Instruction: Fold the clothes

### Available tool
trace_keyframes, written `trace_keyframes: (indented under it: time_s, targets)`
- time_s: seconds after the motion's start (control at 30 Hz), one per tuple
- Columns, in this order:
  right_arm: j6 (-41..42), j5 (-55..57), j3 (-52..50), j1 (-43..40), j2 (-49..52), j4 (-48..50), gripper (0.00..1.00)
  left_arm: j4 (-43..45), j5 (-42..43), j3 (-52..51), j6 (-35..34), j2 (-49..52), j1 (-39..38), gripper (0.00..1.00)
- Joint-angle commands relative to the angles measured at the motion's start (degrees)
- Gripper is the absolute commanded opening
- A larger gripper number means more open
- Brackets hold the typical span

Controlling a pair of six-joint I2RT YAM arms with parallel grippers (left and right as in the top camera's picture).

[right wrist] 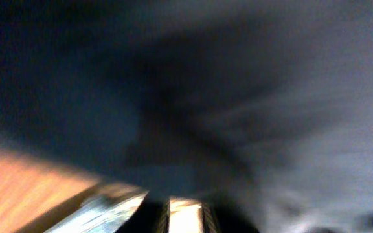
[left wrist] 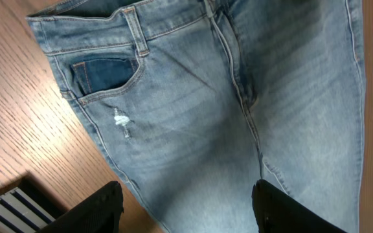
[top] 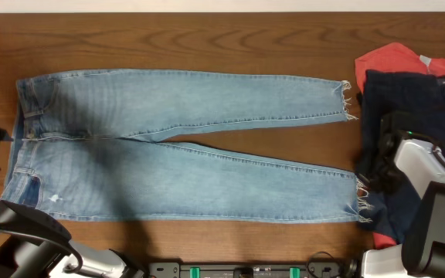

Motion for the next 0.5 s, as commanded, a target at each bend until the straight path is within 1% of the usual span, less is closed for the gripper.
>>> trace_keyframes:
  time_s: [0.0, 0.07, 0.2, 0.27, 0.33, 0.37, 0.47]
  targets:
    - [4.4, 9.3, 0.4, -5.1, -0.3, 0.4, 0.11, -0.3, 0.5, -0.3, 1.7, 0.2, 0.0, 0.65]
    - [0.9, 7.1, 1.4, -7.8, -0.3, 1.2, 0.1, -0.2, 0.5, -0.3, 1.7, 0.2, 0.0, 0.66]
    - [-10.6, -2.1, 5.0, -9.9, -0.4, 1.6, 0.13, 0.1, -2.0, -0.3, 1.6, 0.2, 0.0, 0.69]
    - [-17.8, -8.8, 7.6, -9.7, -0.9, 0.5, 0.2, 0.1, -4.9, -0.3, 1.6, 0.2, 0.0, 0.69]
    - [-22.6, -14.2, 10.0, -9.2, -2.2, -1.6, 0.27, 0.1, -6.8, -0.3, 1.1, 0.2, 0.1, 0.69]
    - [-23.5, -16.1, 11.0, -8.9, -3.1, -2.6, 0.29, 0.1, -7.3, -0.3, 0.3, 0.2, 0.3, 0.69]
    - [-25.1, -22.7, 13.0, -7.6, -7.0, -4.3, 0.35, 0.8, -7.8, -0.7, -0.2, 0.3, 1.5, 0.76]
